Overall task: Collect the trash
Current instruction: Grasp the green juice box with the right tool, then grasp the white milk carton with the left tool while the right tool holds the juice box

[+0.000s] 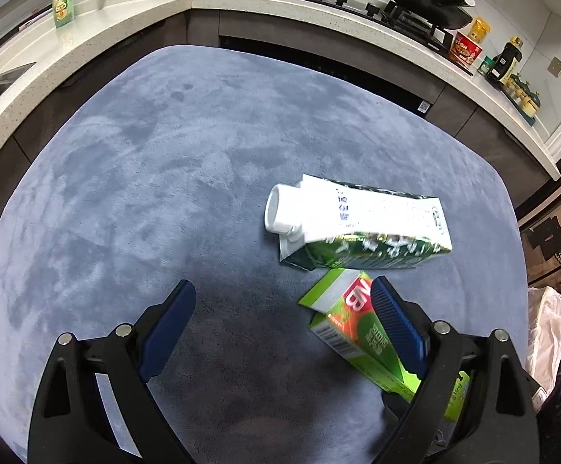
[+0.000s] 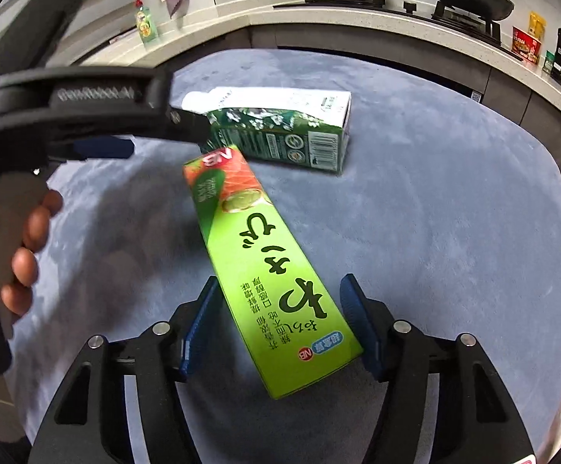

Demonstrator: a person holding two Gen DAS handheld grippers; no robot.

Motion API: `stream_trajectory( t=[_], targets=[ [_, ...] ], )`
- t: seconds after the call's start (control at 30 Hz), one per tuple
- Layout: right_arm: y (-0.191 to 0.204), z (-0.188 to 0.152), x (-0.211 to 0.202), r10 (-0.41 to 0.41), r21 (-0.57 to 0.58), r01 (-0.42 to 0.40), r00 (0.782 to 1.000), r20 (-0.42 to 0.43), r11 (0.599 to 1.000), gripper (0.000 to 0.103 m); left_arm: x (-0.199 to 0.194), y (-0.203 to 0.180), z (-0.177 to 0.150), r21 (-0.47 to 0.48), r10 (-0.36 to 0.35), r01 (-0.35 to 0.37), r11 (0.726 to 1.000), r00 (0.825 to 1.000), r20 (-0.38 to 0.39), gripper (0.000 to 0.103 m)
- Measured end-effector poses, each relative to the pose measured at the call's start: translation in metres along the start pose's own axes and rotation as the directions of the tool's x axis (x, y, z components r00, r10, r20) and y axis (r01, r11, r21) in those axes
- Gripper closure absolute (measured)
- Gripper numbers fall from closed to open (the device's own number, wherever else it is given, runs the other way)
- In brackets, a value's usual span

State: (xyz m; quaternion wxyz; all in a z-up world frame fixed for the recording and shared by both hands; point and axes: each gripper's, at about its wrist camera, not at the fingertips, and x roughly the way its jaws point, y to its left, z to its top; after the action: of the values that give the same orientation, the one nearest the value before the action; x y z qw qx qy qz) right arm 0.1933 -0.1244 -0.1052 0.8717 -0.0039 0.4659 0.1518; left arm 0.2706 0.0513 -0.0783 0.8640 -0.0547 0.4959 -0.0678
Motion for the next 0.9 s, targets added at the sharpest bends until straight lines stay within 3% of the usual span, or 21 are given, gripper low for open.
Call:
stream_trajectory(
  t=[0.13,0.23,0.4,0.57,0.63,0.77,0.9],
  targets=[
    [-0.002,-0.002,-0.007,0.032,0.025,-0.033,0.999,0.016,0.999,0.063,0.001,0.005,0.006,0.015,0.010,-0.010,1.000,1.000,0.012,0.015],
    [-0.014,-0.015,-0.023,0.027,0.085,-0.031,0.999,0.044,0.996,0.065,0.001,0.010,0.011,0.041,0.011,-0.012,0.999,1.000,0.023,0.015],
    [-0.046,-0.043,-0.051,-0.021,0.211,0.006,0.997,0.068,0.977,0.065,0.004,0.010,0.025,0.164,0.006,-0.016,0.986,0.998,0.060,0.015],
    [-0.068,-0.057,-0.064,-0.036,0.309,0.010,0.996,0.080,0.951,0.065,0.013,0.004,0.039,0.217,-0.102,0.088,0.972,0.993,0.054,0.015],
    [-0.068,-0.057,-0.066,-0.038,0.317,0.009,0.996,0.085,0.948,0.065,0.022,-0.001,0.043,0.231,-0.151,0.144,0.962,0.989,0.012,0.015],
    [-0.063,-0.056,-0.068,-0.031,0.315,0.000,0.995,0.093,0.949,0.065,0.031,-0.013,0.036,0.256,-0.205,0.208,0.944,0.978,-0.040,0.019],
    [-0.063,-0.059,-0.069,-0.035,0.322,0.003,0.995,0.093,0.947,0.065,0.019,-0.026,0.022,0.273,-0.265,0.263,0.925,0.964,-0.030,0.020]
  ],
)
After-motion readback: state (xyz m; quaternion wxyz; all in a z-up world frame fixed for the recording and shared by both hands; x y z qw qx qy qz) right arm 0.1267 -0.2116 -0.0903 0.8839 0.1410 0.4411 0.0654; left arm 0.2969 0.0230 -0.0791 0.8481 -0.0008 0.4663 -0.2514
